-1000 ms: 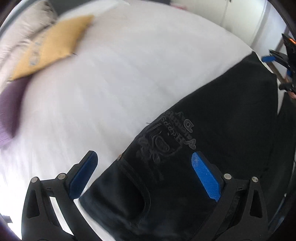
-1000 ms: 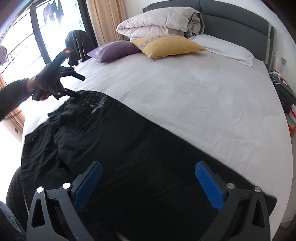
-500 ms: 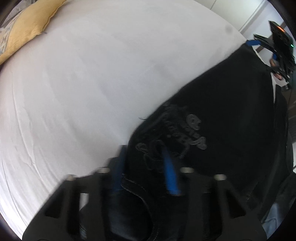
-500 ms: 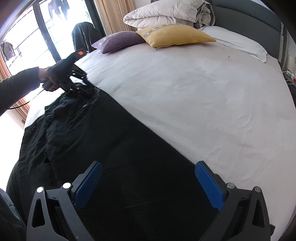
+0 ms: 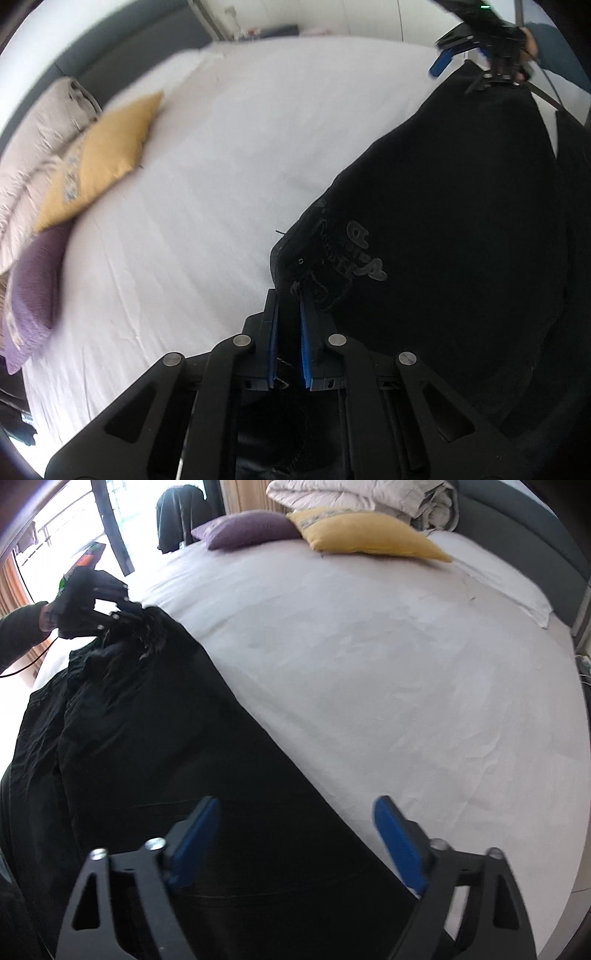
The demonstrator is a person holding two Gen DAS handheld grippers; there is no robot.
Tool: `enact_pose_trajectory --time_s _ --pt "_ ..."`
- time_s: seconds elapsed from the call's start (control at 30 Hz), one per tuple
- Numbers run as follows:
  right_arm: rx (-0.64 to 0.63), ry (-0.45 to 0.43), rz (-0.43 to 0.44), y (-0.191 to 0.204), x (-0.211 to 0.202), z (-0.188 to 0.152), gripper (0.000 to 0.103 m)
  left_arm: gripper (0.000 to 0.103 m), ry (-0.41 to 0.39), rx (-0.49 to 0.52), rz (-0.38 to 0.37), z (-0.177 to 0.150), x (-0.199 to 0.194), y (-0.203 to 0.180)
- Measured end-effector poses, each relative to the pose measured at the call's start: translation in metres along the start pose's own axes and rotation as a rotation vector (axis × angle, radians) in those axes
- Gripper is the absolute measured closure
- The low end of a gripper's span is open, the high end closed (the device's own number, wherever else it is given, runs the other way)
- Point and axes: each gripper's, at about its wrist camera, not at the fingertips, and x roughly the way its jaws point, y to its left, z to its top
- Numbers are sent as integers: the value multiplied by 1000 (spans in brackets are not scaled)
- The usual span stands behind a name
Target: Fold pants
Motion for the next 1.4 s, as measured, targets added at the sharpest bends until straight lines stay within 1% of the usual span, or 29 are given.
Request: enact_pose_trajectory --time_s 0.03,0.07,0.17,0.2,0.23,0.3,0.33,0.43,0.47,0.53,0.57,0.6,0.63,0.67,0.73,0.83,0.9,1.0,1.13,1.27,1.4 --pt "-4 11 8 0 3 2 27 95 -23 6 11 -10 -6 -2" --pt "-14 19 10 -1 6 5 27 95 -38 8 19 -14 -14 -14" --pt "-30 38 -1 -2 13 10 27 95 -99 11 44 -24 -29 -24" --pt "-34 41 2 -2 15 11 27 95 -113 16 55 -25 -30 -24" --pt "-42 44 1 -2 16 13 27 95 -129 24 66 -34 -44 -35" --pt "-69 65 0 3 22 16 29 95 -143 37 88 -39 -47 -44" --pt "-80 75 2 4 25 17 33 95 -148 40 91 -41 -61 -57" --pt "-120 109 -1 11 35 21 44 95 -155 35 90 -43 -66 -62" --pt "-130 106 -2 14 36 24 46 95 -155 35 89 -41 -65 -62" --pt "-126 101 6 16 36 29 63 95 -152 37 91 -41 -68 -67" --pt "-120 103 11 17 37 30 67 95 -151 39 92 -41 -68 -65" --pt "-118 109 15 18 38 31 75 95 -150 41 95 -41 -67 -67" --pt "-123 122 15 20 39 32 81 95 -150 43 98 -38 -68 -63" --pt "-131 132 10 21 40 33 83 95 -150 44 101 -37 -66 -60" --pt "-135 142 -8 25 40 33 92 95 -152 42 102 -35 -63 -56" --pt "-147 130 -60 35 35 33 97 95 -156 43 111 -37 -66 -60" --pt "-170 119 -110 46 30 30 99 95 -161 44 117 -37 -70 -63" --pt "-189 95 -163 59 15 28 100 95 -175 43 129 -37 -80 -66" --pt "-191 44 -205 78 -18 26 100 95 -202 42 145 -37 -105 -71" --pt "-234 34 -248 106 -52 20 100 95 -222 51 158 -38 -133 -79" --pt "-253 13 -294 132 -78 15 100 95 -252 49 167 -42 -167 -93"
